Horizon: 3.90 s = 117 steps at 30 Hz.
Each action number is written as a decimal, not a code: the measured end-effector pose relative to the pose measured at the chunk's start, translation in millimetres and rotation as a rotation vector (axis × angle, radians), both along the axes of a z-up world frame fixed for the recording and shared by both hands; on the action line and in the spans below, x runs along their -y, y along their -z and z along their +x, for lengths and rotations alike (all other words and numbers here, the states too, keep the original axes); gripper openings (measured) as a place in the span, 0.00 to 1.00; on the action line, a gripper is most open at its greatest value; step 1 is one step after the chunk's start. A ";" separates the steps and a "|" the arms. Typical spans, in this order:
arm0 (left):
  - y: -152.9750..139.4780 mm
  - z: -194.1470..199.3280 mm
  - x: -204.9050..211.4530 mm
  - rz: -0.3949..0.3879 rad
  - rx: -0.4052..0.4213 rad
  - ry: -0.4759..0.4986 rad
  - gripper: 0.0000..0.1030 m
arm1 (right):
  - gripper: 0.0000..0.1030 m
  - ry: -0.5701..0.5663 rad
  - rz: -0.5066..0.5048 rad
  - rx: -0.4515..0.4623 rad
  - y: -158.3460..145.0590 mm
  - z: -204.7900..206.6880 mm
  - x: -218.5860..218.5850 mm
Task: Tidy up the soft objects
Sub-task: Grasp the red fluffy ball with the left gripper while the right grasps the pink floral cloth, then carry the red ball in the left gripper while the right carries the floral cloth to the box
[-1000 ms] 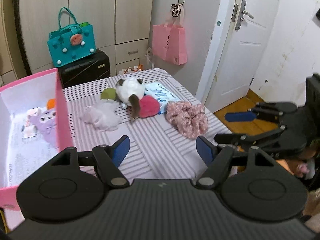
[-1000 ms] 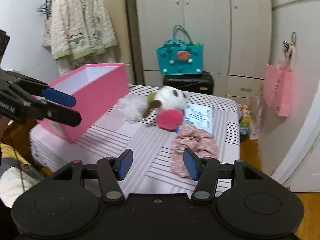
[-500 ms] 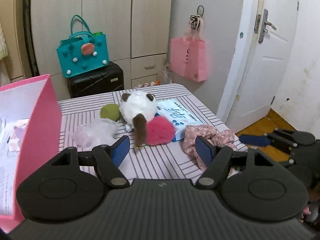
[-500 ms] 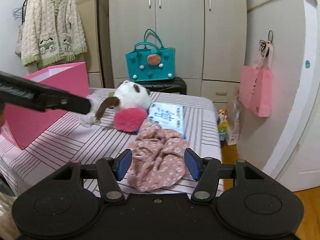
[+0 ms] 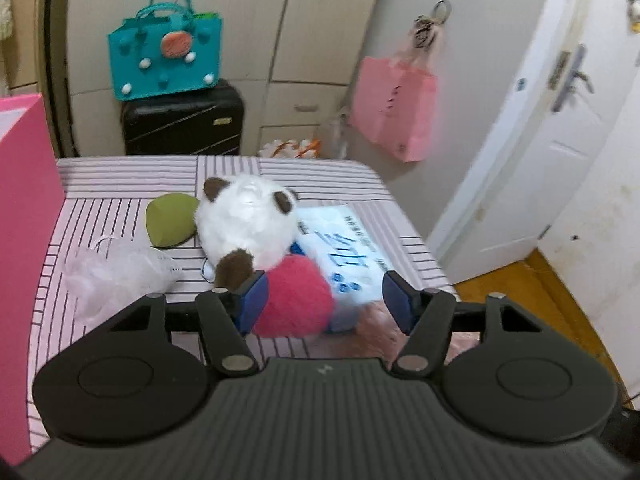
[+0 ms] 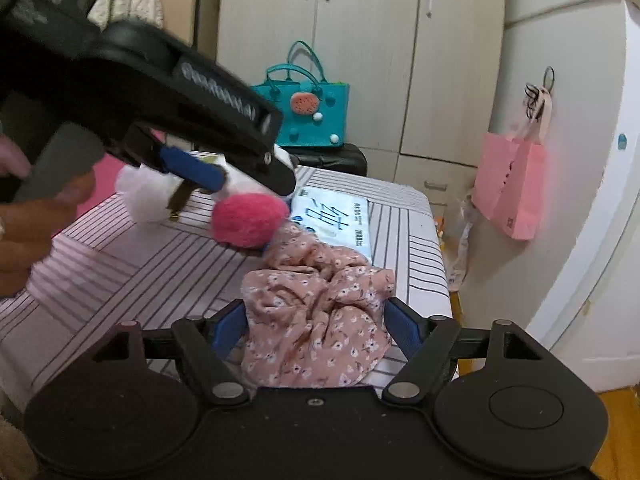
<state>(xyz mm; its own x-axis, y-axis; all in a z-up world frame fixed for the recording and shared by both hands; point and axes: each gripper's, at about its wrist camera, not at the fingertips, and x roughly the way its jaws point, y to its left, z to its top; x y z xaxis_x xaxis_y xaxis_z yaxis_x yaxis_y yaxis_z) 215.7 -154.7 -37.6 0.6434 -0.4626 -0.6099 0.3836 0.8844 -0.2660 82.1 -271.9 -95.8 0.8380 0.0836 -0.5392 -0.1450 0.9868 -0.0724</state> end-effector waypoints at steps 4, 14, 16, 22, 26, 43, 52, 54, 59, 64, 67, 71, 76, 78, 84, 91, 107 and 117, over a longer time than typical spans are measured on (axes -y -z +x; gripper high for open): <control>15.7 18.0 8.3 0.025 -0.042 -0.046 0.60 | 0.79 -0.014 0.033 -0.020 -0.7 7.5 4.1; 35.0 32.2 2.5 0.019 -0.105 -0.137 0.61 | 0.81 -0.079 0.000 -0.090 1.8 24.6 6.5; 39.4 32.8 0.1 0.011 -0.121 -0.144 0.61 | 0.81 -0.074 0.016 -0.101 0.9 26.6 7.7; 41.4 26.6 6.6 0.070 -0.070 -0.111 0.60 | 0.81 -0.059 0.055 -0.117 1.3 25.6 8.5; 44.5 23.8 11.7 0.114 -0.009 -0.080 0.57 | 0.82 -0.037 0.009 -0.079 1.5 23.2 0.8; 41.5 -0.1 -10.2 0.088 -0.050 -0.049 0.46 | 0.41 0.066 0.060 -0.065 2.8 18.0 -13.5; 36.0 -16.4 -24.7 0.036 -0.126 -0.003 0.46 | 0.16 0.087 0.213 -0.115 -0.6 10.8 -3.2; 33.8 -20.6 -27.5 0.029 -0.144 0.011 0.46 | 0.16 0.070 0.279 -0.135 -2.2 8.4 -0.1; 26.8 -29.3 -36.7 0.020 -0.205 0.062 0.46 | 0.16 0.021 0.365 -0.188 -8.1 3.9 3.5; 19.9 -39.9 -46.7 0.056 -0.283 0.125 0.46 | 0.17 -0.055 0.356 -0.243 -19.9 -3.1 3.4; 11.9 -50.0 -52.7 0.075 -0.283 0.162 0.46 | 0.17 -0.102 0.344 -0.251 -29.6 -9.4 2.7; 1.6 -58.0 -61.7 0.087 -0.291 0.187 0.46 | 0.17 -0.166 0.345 -0.280 -43.4 -11.9 -1.4; -8.3 -61.3 -76.2 0.110 -0.326 0.215 0.46 | 0.18 -0.243 0.326 -0.319 -61.3 -12.8 -12.0; -12.9 -63.1 -79.8 0.139 -0.327 0.226 0.46 | 0.18 -0.274 0.323 -0.336 -67.5 -13.0 -17.5; -30.7 -70.3 -95.8 0.193 -0.334 0.255 0.46 | 0.18 -0.368 0.265 -0.357 -90.6 -15.3 -39.7; -46.5 -82.6 -116.4 0.252 -0.348 0.273 0.46 | 0.21 -0.444 0.217 -0.404 -109.8 -19.5 -60.4; -77.2 -105.6 -175.0 0.210 -0.359 0.270 0.46 | 0.21 -0.589 0.178 -0.454 -142.0 -6.9 -125.6; -137.5 -104.6 -241.3 0.189 -0.137 0.113 0.46 | 0.21 -0.637 0.118 -0.391 -176.2 20.3 -167.0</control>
